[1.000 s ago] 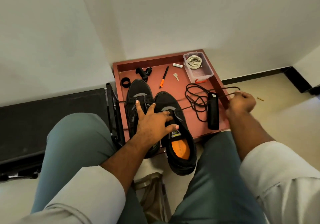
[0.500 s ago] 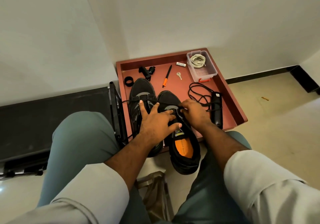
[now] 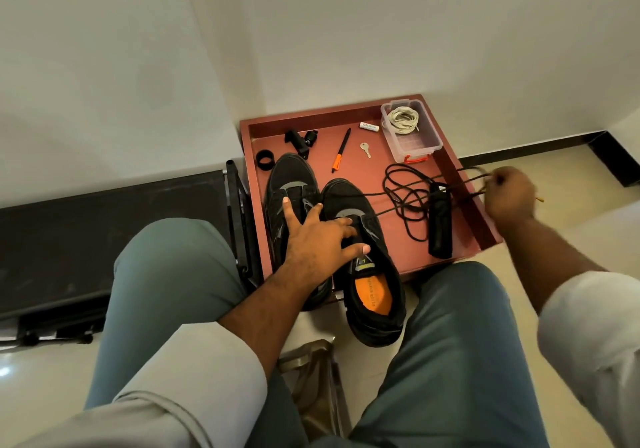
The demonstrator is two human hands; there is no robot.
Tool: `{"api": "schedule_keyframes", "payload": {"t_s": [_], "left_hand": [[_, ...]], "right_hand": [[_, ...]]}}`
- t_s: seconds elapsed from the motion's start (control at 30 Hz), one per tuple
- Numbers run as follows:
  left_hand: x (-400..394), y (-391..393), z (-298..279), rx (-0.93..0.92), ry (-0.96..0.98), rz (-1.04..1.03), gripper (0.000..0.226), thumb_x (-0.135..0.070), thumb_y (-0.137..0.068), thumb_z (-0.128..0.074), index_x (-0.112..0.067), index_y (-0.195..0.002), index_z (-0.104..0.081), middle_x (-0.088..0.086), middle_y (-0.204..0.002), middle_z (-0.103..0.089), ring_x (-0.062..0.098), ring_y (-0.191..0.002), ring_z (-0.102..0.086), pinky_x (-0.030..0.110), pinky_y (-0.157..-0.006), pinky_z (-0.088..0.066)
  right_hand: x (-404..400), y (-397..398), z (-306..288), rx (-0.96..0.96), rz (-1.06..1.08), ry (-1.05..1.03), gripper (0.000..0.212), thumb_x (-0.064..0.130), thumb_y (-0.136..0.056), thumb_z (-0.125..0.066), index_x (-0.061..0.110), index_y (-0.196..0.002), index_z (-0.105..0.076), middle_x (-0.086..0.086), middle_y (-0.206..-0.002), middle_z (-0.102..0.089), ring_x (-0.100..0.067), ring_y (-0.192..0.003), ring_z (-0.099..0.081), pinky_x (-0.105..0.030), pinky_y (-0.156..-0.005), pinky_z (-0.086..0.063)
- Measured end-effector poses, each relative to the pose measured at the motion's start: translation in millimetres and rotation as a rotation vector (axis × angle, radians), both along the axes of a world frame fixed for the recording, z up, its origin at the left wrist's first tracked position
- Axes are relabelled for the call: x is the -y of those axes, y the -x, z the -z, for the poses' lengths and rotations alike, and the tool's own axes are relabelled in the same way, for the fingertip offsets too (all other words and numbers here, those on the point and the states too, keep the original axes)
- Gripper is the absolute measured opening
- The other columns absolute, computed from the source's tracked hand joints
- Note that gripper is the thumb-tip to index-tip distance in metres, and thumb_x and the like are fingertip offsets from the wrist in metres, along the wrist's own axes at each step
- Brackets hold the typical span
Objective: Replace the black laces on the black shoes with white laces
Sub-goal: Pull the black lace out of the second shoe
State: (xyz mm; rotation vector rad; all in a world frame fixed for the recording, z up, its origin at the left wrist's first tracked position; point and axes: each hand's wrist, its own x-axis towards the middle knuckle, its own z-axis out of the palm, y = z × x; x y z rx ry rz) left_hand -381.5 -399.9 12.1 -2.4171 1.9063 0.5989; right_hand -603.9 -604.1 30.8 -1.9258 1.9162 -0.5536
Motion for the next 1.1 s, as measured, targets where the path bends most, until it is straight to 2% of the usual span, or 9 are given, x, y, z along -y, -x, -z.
{"api": "schedule_keyframes", "payload": {"t_s": [0.07,0.17,0.27,0.37,0.57,0.8,0.9,1.03,1.1], "left_hand": [[1,1,0,-0.008,0.007,-0.007,0.054,-0.073,-0.088,-0.036,-0.045,-0.131,-0.053,-0.024,-0.147,-0.041,0.027,-0.148,-0.013,0.071,-0.105,0.014],[3,2,-2,-0.023,0.008,-0.019,0.053,-0.071,-0.089,-0.038,-0.044,-0.131,-0.054,-0.024,-0.147,-0.041,0.027,-0.148,-0.013,0.071,-0.106,0.015],[4,6,-2,-0.031,0.006,-0.018,0.052,-0.069,-0.090,-0.039,-0.042,-0.132,-0.054,-0.022,-0.148,-0.040,0.027,-0.148,-0.013,0.072,-0.105,0.016],[2,7,-2,-0.005,-0.004,-0.007,0.053,-0.069,-0.091,-0.036,-0.041,-0.133,-0.053,-0.021,-0.150,-0.038,0.026,-0.148,-0.012,0.072,-0.104,0.016],[0,6,-1,0.031,0.010,0.009,0.056,-0.071,-0.091,-0.030,-0.042,-0.136,-0.050,-0.021,-0.151,-0.037,0.027,-0.148,-0.013,0.071,-0.105,0.017],[4,8,-3,0.062,-0.007,0.004,0.056,-0.073,-0.090,-0.033,-0.042,-0.133,-0.052,-0.021,-0.146,-0.043,0.026,-0.146,-0.019,0.071,-0.106,0.017],[5,7,-3,0.043,0.017,-0.010,0.055,-0.074,-0.087,-0.038,-0.041,-0.125,-0.059,-0.021,-0.136,-0.052,0.024,-0.141,-0.026,0.068,-0.107,0.017],[3,4,-2,0.041,0.034,-0.015,0.056,-0.076,-0.085,-0.038,-0.041,-0.124,-0.059,-0.022,-0.134,-0.053,0.024,-0.141,-0.026,0.068,-0.107,0.018],[3,4,-3,0.048,0.024,-0.004,0.057,-0.076,-0.086,-0.036,-0.042,-0.127,-0.057,-0.022,-0.140,-0.048,0.025,-0.143,-0.024,0.068,-0.107,0.018]], "right_hand": [[9,9,-4,-0.020,0.056,-0.025,0.021,0.014,-0.098,-0.051,0.005,-0.111,-0.064,-0.019,-0.112,-0.064,-0.037,-0.102,-0.059,-0.037,-0.084,-0.045],[1,-2,7,-0.190,-0.179,-0.131,0.022,0.017,-0.093,-0.053,0.011,-0.111,-0.064,-0.017,-0.112,-0.063,-0.035,-0.096,-0.061,-0.040,-0.084,-0.050],[-25,-36,27,-0.275,-0.514,-0.174,0.054,0.012,-0.088,-0.062,0.016,-0.139,-0.046,-0.013,-0.145,-0.041,-0.035,-0.125,-0.048,-0.045,-0.104,-0.043],[-56,-79,41,-0.188,-0.812,-0.216,0.068,0.002,-0.088,-0.058,0.020,-0.149,-0.032,-0.005,-0.156,-0.028,-0.026,-0.139,-0.034,-0.044,-0.112,-0.035],[-67,-97,45,-0.334,-0.943,-0.089,0.029,0.013,-0.096,-0.050,0.009,-0.121,-0.063,-0.011,-0.119,-0.058,-0.027,-0.109,-0.057,-0.039,-0.092,-0.048],[-70,-90,42,-0.375,-1.058,0.078,0.025,0.014,-0.094,-0.054,0.007,-0.115,-0.066,-0.009,-0.108,-0.061,-0.026,-0.105,-0.055,-0.035,-0.086,-0.046],[-59,-78,40,-0.360,-0.931,0.040,0.025,0.009,-0.092,-0.051,0.006,-0.111,-0.068,-0.011,-0.107,-0.064,-0.026,-0.101,-0.057,-0.036,-0.087,-0.049],[-24,-31,30,-0.300,-0.365,-0.128,0.021,0.011,-0.096,-0.051,0.005,-0.105,-0.069,-0.015,-0.099,-0.066,-0.031,-0.089,-0.061,-0.030,-0.078,-0.045],[-15,-15,25,-0.294,-0.252,-0.146,0.024,0.016,-0.097,-0.051,0.006,-0.107,-0.070,-0.019,-0.103,-0.067,-0.037,-0.093,-0.063,-0.032,-0.080,-0.047]]}}
